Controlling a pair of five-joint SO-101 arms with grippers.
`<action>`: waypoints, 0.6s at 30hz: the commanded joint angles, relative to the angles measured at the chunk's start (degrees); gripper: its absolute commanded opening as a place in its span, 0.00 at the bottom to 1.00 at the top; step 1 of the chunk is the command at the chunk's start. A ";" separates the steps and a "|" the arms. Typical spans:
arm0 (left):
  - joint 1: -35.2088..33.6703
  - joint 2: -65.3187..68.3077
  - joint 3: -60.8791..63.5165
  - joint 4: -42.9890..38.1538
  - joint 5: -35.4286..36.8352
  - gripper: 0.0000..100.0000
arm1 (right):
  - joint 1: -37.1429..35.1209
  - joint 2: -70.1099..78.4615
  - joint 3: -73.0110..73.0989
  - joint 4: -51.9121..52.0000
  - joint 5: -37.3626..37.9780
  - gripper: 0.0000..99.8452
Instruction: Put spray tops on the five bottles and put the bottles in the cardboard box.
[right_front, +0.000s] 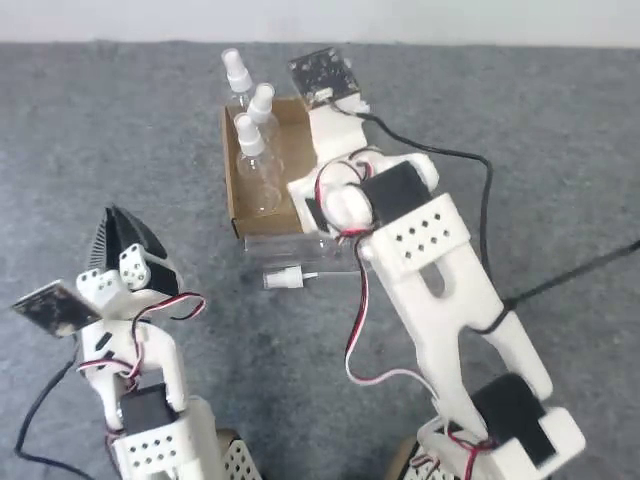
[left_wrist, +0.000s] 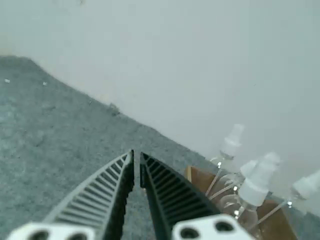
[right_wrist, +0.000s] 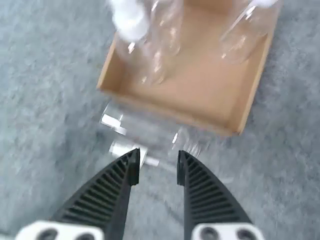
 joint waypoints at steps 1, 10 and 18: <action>-1.41 -0.18 -0.75 1.05 0.26 0.02 | -2.86 -5.67 -3.25 4.09 -0.35 0.08; -1.93 -0.18 -0.75 5.01 0.26 0.02 | -4.70 -6.73 0.97 4.97 -0.62 0.08; -4.31 -0.18 -0.75 5.10 0.26 0.02 | -5.85 -6.20 11.69 -6.02 -0.70 0.08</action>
